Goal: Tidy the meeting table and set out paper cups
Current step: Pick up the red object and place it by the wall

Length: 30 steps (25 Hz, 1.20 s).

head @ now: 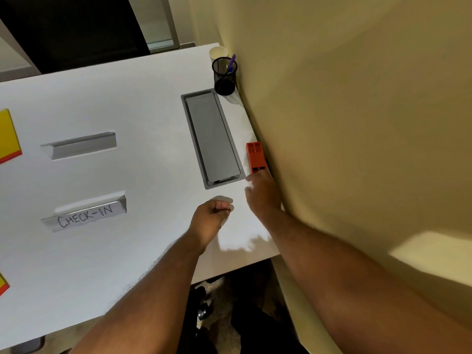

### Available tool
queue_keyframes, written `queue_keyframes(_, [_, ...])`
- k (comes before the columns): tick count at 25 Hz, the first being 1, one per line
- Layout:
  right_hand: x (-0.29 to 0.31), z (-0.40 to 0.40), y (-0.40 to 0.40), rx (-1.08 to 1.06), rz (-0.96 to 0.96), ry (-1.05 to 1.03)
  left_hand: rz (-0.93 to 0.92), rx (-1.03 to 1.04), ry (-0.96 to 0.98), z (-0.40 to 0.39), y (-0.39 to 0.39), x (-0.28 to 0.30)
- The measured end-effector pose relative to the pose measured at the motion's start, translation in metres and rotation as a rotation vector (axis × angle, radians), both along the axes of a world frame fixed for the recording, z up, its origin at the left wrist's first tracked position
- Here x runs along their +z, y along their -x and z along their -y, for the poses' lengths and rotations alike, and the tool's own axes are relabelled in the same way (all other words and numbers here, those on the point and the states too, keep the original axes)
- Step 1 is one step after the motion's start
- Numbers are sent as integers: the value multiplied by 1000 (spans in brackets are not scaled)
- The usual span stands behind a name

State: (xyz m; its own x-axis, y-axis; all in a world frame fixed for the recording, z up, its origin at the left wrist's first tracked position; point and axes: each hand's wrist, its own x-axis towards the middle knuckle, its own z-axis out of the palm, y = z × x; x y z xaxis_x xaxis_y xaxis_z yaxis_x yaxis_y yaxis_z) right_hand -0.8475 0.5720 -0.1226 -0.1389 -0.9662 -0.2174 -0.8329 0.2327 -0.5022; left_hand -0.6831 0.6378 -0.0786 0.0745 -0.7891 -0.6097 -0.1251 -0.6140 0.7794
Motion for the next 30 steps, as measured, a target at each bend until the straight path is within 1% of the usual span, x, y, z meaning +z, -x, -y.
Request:
queue_keyframes(2, [-3,-3,-6,122,-155,-143,5,-11,5,1,-1,-1])
queue_keyframes(4, [-4,-6,-9,149,-243,-158,0,-26,11,1,0,0])
queue_keyframes(5, [-3,-7,-9,131,-254,-144,-4,-30,13,1,0,0])
queue_keyframes(9, [3,-24,-6,-55,-167,-162,-14,-18,-4,-2,-2,2])
queue_keyframes(11, [2,-51,-4,-97,-196,-162,-14,-17,-10,-4,-1,3])
queue_keyframes(14, [-4,-86,2,-52,-251,-156,-11,-40,-12,-7,3,3])
queue_keyframes(17, [-5,-87,5,-31,-259,-158,-7,-55,-10,-8,7,7])
queue_keyframes(26, [-2,-75,18,-131,-233,-193,29,-90,-3,-15,11,8])
queue_keyframes(30, [4,-88,20,-179,-216,-146,76,-133,17,-18,17,6])
